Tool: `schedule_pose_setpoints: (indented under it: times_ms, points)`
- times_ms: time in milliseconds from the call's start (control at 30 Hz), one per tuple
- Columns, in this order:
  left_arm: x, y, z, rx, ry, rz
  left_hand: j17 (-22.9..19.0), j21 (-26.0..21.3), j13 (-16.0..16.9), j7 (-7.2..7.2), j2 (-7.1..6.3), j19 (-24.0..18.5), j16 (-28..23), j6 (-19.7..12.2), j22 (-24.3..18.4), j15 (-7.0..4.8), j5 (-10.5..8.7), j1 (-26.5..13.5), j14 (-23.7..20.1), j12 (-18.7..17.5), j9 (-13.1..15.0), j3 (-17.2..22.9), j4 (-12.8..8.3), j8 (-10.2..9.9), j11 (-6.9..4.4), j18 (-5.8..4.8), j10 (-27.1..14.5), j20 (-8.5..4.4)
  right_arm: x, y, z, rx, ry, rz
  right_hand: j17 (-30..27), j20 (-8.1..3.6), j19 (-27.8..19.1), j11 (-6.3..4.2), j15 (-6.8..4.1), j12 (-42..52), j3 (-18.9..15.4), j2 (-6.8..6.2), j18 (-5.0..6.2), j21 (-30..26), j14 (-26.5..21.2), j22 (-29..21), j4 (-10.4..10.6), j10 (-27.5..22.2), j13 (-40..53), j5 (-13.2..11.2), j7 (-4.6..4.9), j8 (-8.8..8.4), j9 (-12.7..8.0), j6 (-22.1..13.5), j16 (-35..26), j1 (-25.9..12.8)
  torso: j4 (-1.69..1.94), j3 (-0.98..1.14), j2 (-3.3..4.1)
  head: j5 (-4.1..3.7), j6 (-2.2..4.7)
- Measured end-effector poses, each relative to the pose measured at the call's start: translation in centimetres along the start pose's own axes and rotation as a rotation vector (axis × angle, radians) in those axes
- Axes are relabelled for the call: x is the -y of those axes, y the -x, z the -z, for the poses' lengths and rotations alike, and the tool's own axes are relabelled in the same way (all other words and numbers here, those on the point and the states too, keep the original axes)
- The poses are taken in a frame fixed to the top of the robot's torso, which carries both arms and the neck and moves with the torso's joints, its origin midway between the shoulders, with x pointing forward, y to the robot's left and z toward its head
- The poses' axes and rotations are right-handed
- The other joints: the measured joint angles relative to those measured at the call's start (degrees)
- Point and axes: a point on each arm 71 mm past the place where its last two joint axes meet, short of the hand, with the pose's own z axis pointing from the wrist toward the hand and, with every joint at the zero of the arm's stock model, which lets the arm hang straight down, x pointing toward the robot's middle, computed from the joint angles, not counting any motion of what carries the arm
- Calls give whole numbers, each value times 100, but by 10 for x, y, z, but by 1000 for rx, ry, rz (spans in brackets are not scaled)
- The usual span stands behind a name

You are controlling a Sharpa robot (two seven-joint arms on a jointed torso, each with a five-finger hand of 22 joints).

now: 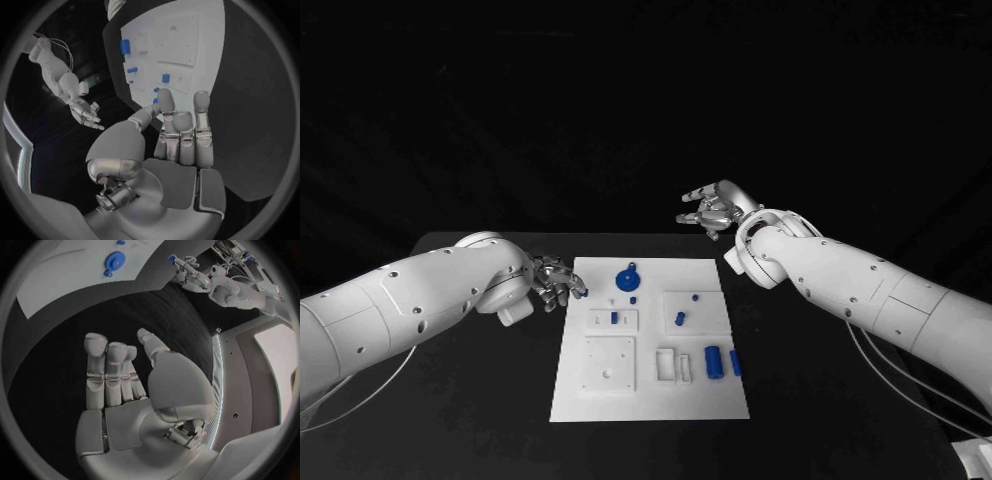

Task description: Assemble the parts on the task board

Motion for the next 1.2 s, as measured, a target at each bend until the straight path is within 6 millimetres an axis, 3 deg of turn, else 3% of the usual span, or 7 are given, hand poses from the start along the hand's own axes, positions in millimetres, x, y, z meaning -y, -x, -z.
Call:
schedule_pose_setpoints:
  times_ms: [633,1200]
  points:
    - [2,-36,-9,53,17,-123,302,0,36,-12,-11,92,-110,70,-1,-20,-22,-108,163,-66,-5,42,-10,19,-21,0,16,-11,3,-1,2,-10,-4,0,-1,0,0,0,0,0,16,0,0,0,0,0,-16,0,0,63,0,0,0,0,0,0,-9,-7,47,-33,-46]
    - [4,-52,-21,105,22,-211,416,1,35,-25,-2,132,-155,84,2,-40,-20,-98,252,-37,34,58,-27,16,-20,1,16,-51,2,-2,2,-12,-4,-1,-1,0,0,0,0,0,16,0,0,0,0,1,-16,0,-1,63,0,0,0,0,0,0,-14,-4,66,-79,-71]
